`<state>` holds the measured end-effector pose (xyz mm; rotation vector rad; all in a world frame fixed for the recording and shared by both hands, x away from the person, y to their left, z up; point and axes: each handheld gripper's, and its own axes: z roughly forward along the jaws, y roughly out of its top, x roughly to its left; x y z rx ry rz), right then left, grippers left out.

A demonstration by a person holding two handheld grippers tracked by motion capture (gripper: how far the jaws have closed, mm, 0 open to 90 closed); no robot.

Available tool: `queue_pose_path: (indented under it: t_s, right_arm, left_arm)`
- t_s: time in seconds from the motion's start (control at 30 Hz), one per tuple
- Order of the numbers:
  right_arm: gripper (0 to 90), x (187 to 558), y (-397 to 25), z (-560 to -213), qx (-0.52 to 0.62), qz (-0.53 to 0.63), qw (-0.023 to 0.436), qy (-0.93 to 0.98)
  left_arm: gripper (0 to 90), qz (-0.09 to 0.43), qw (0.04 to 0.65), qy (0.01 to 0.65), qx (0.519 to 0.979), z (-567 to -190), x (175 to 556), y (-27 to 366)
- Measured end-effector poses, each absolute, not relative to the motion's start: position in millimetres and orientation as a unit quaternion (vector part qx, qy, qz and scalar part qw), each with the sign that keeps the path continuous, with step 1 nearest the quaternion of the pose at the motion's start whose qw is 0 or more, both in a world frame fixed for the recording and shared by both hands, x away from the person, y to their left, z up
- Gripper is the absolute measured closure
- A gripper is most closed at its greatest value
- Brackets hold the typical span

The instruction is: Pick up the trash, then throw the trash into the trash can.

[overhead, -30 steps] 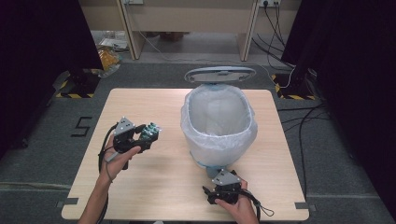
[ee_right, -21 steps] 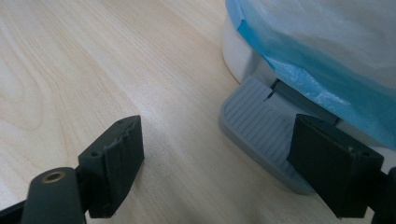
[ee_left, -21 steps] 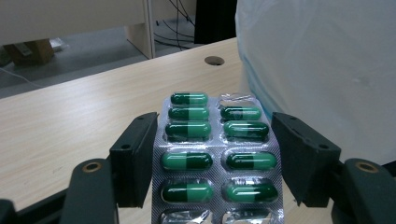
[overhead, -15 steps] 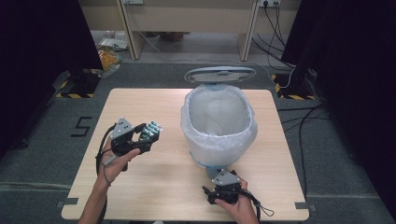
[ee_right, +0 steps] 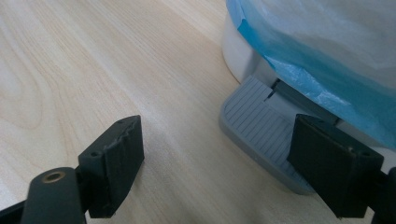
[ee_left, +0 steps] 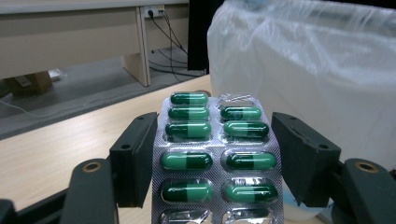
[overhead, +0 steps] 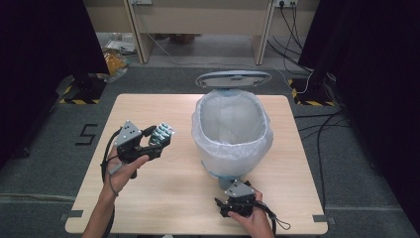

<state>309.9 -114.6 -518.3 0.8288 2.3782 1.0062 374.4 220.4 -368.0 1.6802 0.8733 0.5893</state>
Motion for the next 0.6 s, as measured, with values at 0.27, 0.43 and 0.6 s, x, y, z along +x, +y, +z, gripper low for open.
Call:
queue_pose_path:
  t_s: [0.27,0.43,0.6]
  right_arm:
    - [18.4,310.1,-114.6,-518.5,0.295,0.362,0.215,0.858]
    - [18.4,310.1,-114.7,-518.5,0.295,0.362,0.215,0.858]
    - [18.4,310.1,-114.6,-518.5,0.295,0.362,0.215,0.858]
  left_arm:
    - [34.0,0.249,0.554,0.356,0.710,-349.6,382.1,211.5]
    - [34.0,0.246,0.564,0.353,0.705,-338.0,386.2,206.2]
    - [34.0,0.252,0.569,0.346,0.702,-325.8,388.2,201.6]
